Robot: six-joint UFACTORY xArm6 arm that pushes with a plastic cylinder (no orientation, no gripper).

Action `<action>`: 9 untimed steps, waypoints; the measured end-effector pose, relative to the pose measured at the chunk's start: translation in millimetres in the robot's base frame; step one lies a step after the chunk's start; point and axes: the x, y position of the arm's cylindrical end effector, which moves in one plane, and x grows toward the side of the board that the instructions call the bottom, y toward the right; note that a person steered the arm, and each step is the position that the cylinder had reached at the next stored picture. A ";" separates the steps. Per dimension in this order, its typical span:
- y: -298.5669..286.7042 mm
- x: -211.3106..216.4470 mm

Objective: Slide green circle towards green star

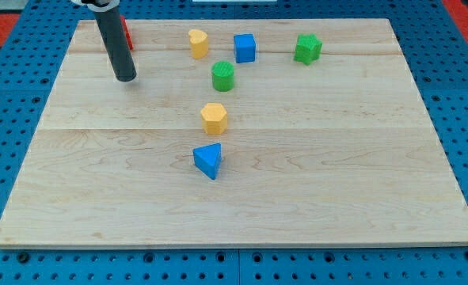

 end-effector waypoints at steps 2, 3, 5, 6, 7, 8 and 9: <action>61.4 0.0; 75.1 8.6; 136.8 0.7; 184.7 -0.8; 204.6 -3.2; 209.1 11.1; 231.3 18.7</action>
